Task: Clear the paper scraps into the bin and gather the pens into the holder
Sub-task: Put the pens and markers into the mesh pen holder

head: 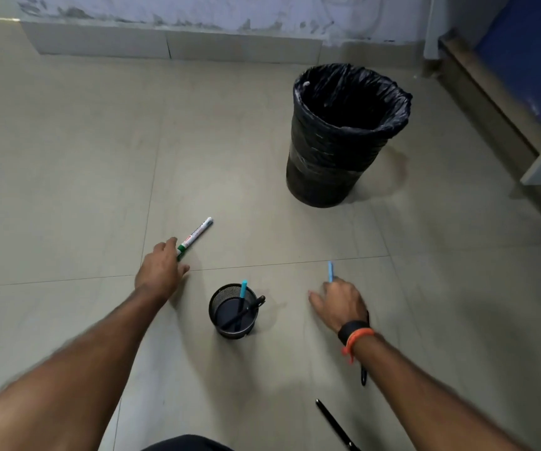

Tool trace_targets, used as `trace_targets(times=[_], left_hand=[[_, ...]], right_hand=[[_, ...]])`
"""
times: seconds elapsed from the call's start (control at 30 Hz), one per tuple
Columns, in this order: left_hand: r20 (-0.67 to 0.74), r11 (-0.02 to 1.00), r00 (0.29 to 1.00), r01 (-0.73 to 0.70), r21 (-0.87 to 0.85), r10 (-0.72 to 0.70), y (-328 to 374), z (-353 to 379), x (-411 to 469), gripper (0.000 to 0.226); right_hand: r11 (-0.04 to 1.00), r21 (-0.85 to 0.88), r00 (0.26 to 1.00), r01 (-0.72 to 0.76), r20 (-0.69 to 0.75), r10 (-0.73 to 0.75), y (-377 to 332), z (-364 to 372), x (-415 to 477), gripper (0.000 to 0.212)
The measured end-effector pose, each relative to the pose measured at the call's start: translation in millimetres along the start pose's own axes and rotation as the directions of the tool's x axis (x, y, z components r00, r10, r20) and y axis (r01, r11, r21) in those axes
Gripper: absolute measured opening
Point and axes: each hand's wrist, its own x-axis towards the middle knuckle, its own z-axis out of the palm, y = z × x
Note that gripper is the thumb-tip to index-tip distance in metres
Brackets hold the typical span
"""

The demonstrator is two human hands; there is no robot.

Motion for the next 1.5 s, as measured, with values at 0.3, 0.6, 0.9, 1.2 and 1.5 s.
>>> trace_targets(times=[0.3, 0.6, 0.9, 1.2, 1.5], left_hand=[[-0.046, 0.986, 0.994, -0.096, 0.134, 0.103, 0, 17, -32, 0.018], [-0.047, 0.997, 0.996, -0.078, 0.011, 0.078, -15, 17, -93, 0.016], [-0.042, 0.997, 0.999, -0.022, -0.079, 0.019, -21, 25, -109, 0.020], [-0.196, 0.988, 0.979, 0.019, -0.151, -0.049, -26, -6, -118, 0.010], [-0.179, 0.918, 0.984, -0.089, -0.386, 0.020, -4, -102, -114, 0.018]], right_hand=[[0.896, 0.429, 0.993, -0.116, 0.040, 0.110, -19, -9, -52, 0.035], [0.448, 0.884, 0.967, 0.132, -0.214, 0.137, -81, -80, -71, 0.034], [0.444, 0.884, 0.985, 0.146, -0.171, 0.016, -141, -76, -68, 0.015], [0.655, 0.749, 0.987, 0.102, 0.005, -0.160, -138, -57, -63, 0.027], [0.385, 0.920, 0.989, 0.078, -0.119, 0.084, -86, -80, -55, 0.016]])
